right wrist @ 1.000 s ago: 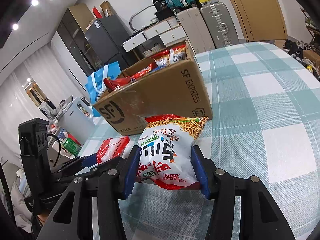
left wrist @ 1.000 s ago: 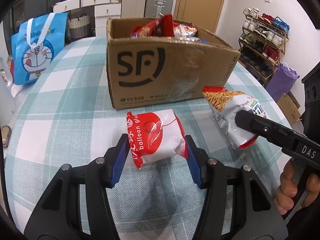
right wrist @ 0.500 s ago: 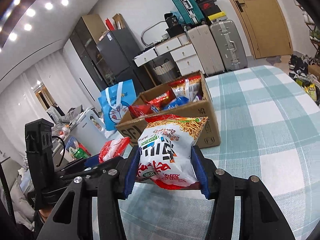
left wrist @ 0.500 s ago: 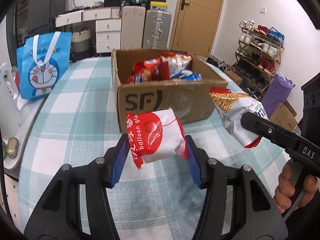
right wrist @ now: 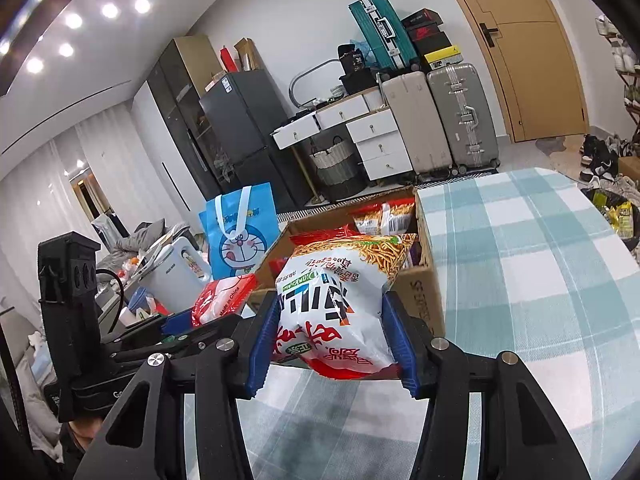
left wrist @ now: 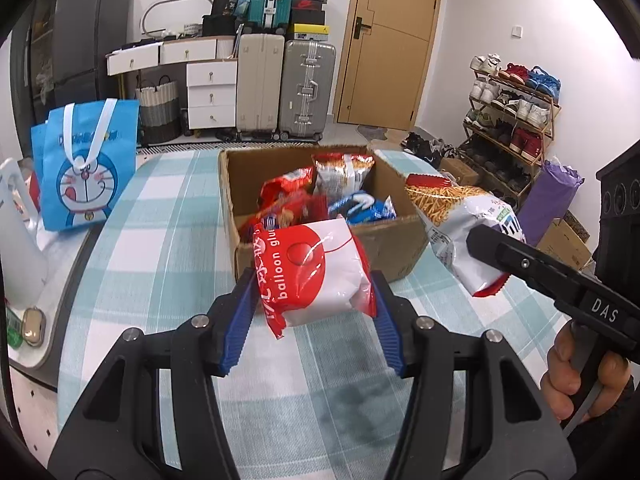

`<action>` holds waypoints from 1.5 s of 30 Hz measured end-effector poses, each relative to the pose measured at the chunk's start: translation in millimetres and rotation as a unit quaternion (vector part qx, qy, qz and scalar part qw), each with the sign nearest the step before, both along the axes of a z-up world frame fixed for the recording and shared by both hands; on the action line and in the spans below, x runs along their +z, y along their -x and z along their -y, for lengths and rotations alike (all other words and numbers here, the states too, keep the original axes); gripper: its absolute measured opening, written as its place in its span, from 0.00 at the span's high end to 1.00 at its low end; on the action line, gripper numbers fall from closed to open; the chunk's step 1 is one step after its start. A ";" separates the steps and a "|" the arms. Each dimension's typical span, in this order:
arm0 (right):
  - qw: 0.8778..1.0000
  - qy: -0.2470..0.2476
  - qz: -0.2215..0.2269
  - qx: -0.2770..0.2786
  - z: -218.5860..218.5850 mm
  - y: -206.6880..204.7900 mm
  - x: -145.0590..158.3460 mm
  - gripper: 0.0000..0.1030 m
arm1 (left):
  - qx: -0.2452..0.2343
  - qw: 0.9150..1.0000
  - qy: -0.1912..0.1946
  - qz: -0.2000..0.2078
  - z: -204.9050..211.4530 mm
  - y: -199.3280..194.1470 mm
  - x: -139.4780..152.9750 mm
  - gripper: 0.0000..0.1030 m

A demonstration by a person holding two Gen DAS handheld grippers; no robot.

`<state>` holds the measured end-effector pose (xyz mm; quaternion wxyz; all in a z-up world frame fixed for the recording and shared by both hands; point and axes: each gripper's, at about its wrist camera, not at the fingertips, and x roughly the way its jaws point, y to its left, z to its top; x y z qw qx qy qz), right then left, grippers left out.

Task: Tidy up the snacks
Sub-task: 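Lift both held bags and carry them over the open box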

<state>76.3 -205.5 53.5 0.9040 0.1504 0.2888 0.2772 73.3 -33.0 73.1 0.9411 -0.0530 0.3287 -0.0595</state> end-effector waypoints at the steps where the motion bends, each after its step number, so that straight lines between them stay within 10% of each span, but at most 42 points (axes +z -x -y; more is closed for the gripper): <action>1: 1.000 -0.001 0.000 -0.002 0.9 -1.6 1.4 0.50 | -0.001 1.000 -0.001 0.002 0.8 -1.5 2.6 0.49; 45: 0.999 0.028 -0.031 -0.024 -30.7 -102.5 -1.4 0.50 | 0.018 0.998 -0.054 -0.010 -6.2 -137.5 6.6 0.49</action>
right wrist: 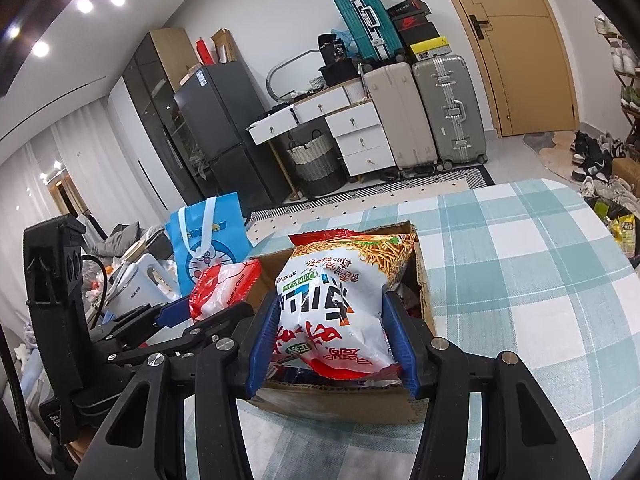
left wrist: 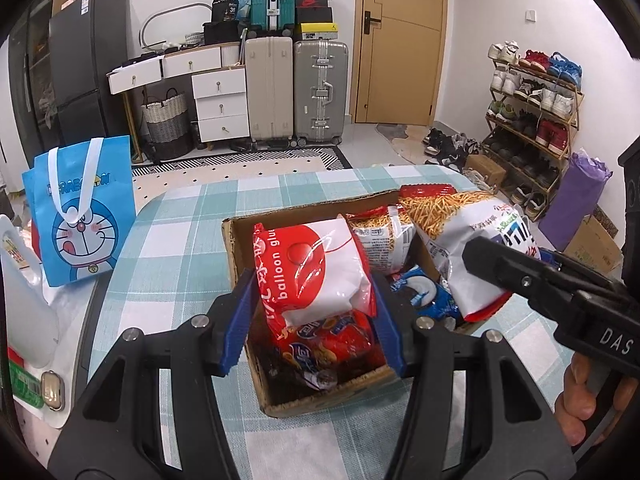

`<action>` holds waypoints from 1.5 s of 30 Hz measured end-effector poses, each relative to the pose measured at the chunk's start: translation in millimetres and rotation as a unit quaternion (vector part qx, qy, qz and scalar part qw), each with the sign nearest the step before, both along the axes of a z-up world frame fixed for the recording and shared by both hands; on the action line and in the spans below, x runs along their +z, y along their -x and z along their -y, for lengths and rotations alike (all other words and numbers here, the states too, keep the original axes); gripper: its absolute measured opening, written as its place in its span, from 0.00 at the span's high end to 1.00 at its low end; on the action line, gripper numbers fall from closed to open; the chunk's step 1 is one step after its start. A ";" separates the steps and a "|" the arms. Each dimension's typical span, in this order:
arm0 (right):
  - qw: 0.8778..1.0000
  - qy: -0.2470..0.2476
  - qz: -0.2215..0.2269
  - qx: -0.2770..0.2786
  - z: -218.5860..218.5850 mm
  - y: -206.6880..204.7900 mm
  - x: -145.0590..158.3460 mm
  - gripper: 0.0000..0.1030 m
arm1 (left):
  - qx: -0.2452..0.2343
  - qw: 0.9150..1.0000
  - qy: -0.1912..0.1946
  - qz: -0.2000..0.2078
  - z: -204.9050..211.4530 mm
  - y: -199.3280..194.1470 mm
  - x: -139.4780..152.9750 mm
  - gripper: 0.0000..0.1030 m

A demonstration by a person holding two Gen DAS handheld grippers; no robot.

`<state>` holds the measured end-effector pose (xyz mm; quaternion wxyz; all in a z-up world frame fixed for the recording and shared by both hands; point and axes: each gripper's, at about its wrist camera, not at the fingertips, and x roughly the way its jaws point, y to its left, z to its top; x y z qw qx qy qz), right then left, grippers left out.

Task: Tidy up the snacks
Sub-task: 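Lift both held bags and carry them over the open box, then open both grippers to drop the bags into the box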

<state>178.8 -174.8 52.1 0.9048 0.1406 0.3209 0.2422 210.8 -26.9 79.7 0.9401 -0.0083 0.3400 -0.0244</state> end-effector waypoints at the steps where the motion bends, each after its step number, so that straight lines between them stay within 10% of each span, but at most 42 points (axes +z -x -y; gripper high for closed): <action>1: 1.000 0.001 -0.003 0.000 -0.3 -2.3 -2.2 0.49 | 0.001 1.000 -0.002 -0.002 0.7 -2.2 -1.5 0.49; 34: 0.999 0.049 -0.012 0.011 -16.3 -24.9 -19.5 0.45 | -0.019 0.999 -0.001 -0.031 -4.9 -43.0 -48.9 0.46; 45: 0.998 0.045 0.032 0.009 -0.4 5.7 3.0 0.09 | -0.017 1.000 -0.015 -0.001 -5.1 -4.0 -29.1 0.19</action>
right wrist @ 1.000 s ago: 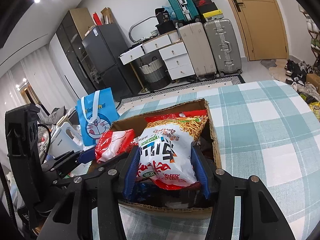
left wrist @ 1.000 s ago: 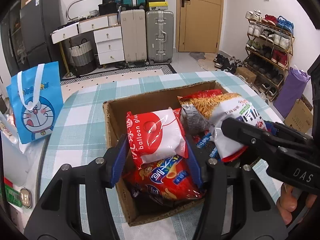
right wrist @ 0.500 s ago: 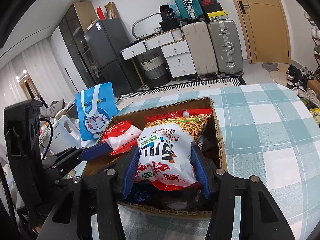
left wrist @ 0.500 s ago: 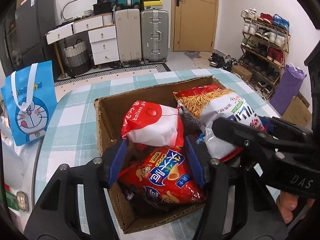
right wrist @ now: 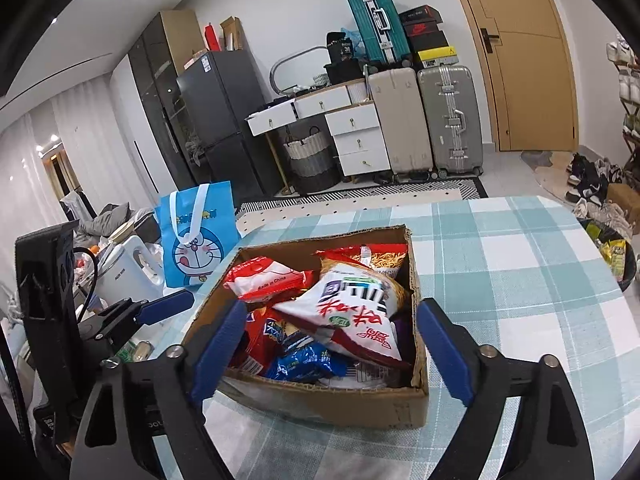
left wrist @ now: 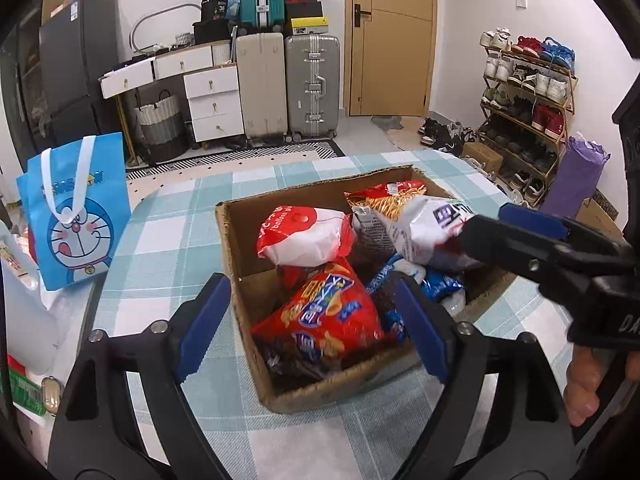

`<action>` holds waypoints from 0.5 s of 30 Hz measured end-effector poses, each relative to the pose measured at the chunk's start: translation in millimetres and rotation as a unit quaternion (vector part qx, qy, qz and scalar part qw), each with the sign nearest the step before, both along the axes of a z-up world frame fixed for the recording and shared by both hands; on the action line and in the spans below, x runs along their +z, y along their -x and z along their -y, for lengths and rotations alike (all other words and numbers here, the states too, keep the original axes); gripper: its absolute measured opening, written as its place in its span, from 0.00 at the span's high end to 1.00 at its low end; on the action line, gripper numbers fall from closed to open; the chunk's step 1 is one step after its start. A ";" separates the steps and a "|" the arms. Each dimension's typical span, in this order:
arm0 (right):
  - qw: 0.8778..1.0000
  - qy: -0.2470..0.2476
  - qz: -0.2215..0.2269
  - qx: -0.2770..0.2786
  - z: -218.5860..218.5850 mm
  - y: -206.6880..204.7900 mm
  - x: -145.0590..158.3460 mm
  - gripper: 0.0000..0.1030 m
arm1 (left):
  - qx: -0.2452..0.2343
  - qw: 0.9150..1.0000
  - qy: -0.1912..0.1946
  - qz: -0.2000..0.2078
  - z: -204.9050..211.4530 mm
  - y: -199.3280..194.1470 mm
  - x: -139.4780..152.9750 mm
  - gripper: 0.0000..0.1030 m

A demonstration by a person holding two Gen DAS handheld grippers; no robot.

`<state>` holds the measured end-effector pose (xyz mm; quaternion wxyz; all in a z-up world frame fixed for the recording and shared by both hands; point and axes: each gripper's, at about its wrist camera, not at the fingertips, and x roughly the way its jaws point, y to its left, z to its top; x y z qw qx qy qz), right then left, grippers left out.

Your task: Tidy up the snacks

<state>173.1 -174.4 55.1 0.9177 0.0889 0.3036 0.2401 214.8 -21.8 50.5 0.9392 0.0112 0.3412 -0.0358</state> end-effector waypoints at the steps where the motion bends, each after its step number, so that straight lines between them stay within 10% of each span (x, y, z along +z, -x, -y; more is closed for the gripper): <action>1: 1.000 -0.001 0.006 0.001 2.0 3.9 1.8 0.07 | 0.001 1.000 0.001 0.001 -1.3 3.5 1.2 0.18; 7: 1.000 -0.008 0.019 0.008 8.1 21.2 10.1 0.01 | 0.010 0.999 0.016 0.026 -13.1 33.9 10.3 0.01; 15: 0.998 -0.004 0.066 0.006 14.4 49.0 11.2 0.01 | 0.020 0.997 0.036 0.058 -28.0 72.8 17.7 0.01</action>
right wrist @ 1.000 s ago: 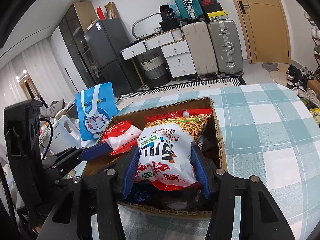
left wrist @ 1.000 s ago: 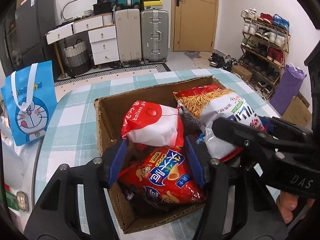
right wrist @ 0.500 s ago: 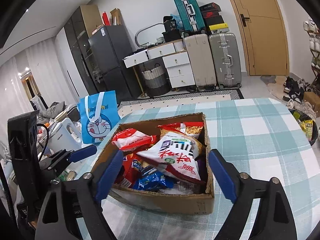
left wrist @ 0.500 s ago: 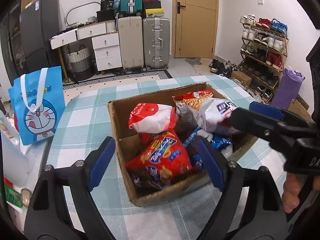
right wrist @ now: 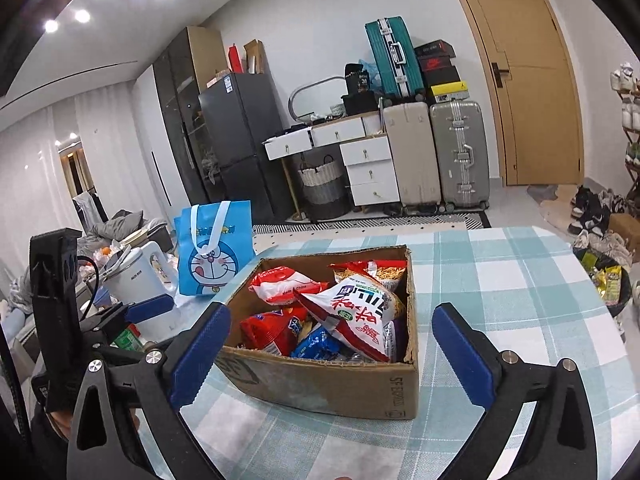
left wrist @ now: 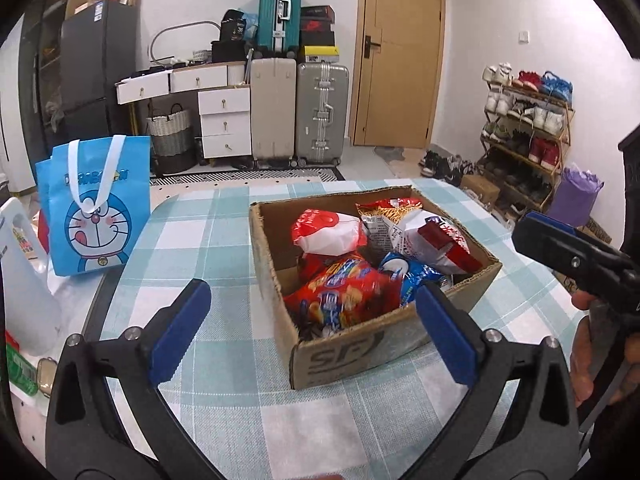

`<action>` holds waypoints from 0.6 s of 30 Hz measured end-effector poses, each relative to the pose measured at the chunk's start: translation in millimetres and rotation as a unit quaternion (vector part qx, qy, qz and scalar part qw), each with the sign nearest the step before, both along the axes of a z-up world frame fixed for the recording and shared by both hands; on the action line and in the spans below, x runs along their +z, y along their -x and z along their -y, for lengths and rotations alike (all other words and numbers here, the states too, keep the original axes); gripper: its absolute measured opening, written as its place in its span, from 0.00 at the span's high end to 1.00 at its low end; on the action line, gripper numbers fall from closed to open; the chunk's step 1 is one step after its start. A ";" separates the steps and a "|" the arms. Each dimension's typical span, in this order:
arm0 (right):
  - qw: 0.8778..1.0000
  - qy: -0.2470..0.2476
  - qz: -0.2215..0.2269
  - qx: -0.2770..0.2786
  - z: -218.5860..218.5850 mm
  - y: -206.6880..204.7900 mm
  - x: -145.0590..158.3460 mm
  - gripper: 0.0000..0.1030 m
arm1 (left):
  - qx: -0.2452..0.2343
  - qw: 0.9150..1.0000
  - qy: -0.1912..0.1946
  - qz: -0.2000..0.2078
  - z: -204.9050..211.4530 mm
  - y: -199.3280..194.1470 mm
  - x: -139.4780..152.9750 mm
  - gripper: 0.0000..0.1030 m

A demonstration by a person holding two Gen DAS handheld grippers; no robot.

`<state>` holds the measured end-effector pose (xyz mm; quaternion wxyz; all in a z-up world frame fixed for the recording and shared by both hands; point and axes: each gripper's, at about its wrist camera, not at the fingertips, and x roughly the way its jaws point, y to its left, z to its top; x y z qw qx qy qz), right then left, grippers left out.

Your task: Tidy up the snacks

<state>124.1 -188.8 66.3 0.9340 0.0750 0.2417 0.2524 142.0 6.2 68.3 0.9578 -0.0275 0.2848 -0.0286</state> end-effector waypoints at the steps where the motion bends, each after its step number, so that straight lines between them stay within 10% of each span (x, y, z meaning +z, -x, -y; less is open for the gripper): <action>1: 1.000 0.000 0.002 0.001 0.7 2.9 -1.5 0.01 | 0.002 1.000 0.003 0.006 -2.0 5.3 -0.2 0.01; 18: 0.999 0.015 0.042 0.005 3.6 48.4 -36.2 0.00 | 0.005 0.999 -0.016 0.044 -1.0 60.3 -30.2 0.01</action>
